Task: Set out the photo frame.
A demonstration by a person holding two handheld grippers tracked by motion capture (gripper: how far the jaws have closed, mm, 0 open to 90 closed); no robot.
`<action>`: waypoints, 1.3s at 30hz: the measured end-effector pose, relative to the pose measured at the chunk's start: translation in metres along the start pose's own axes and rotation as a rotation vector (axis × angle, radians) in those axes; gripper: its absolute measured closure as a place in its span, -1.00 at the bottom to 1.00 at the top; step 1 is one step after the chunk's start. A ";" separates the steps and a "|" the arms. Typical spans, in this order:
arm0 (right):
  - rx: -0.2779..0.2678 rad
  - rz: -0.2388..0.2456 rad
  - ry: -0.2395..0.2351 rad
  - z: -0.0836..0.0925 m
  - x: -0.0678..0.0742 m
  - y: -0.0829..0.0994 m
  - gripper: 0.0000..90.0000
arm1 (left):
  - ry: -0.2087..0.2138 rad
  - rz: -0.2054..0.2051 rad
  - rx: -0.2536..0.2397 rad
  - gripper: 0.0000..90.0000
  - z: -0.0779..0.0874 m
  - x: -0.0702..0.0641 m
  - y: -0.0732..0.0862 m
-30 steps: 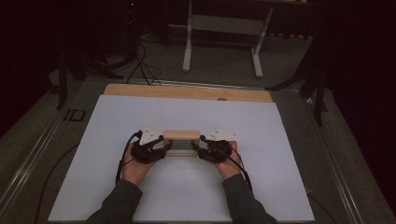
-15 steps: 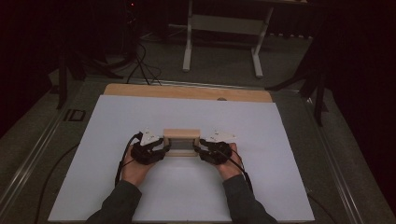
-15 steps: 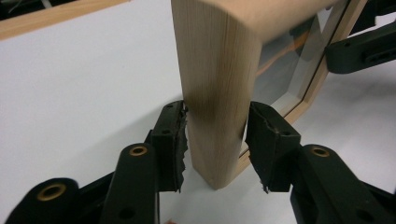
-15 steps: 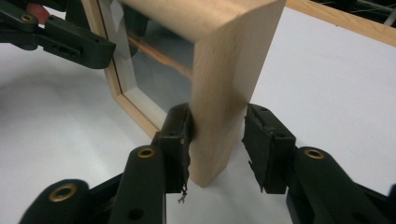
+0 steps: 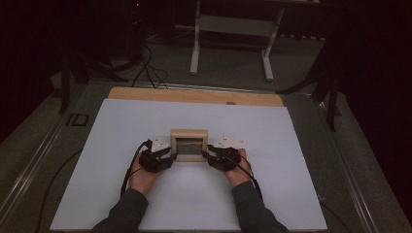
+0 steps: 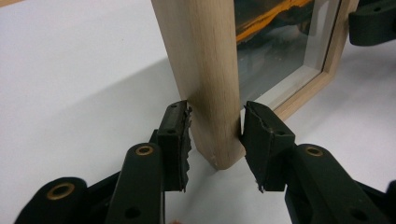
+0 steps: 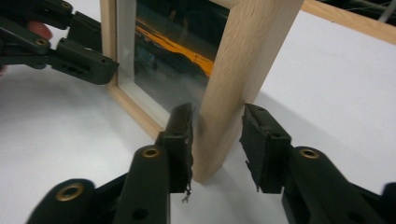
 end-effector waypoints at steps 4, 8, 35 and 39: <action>-0.001 0.011 0.017 -0.002 -0.001 -0.001 0.48 | -0.003 0.003 0.005 0.35 -0.001 0.000 0.000; 0.001 0.007 0.018 -0.003 -0.002 -0.001 0.48 | -0.005 0.007 0.007 0.35 -0.002 0.000 0.001; 0.024 0.001 0.012 -0.003 -0.001 0.001 0.48 | -0.004 0.015 0.014 0.31 -0.004 -0.001 0.002; 0.022 0.004 0.007 -0.003 0.000 0.001 0.40 | 0.007 0.024 0.014 0.27 -0.004 -0.001 0.001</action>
Point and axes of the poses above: each handheld gripper's, and its own axes: z roughly backward along the jaws, y roughly out of its underside, x roughly to its left, the point moved 4 cm from there along -z, roughly forward along the jaws, and after that the axes turned 5 degrees about x, right-handed, at the moved point
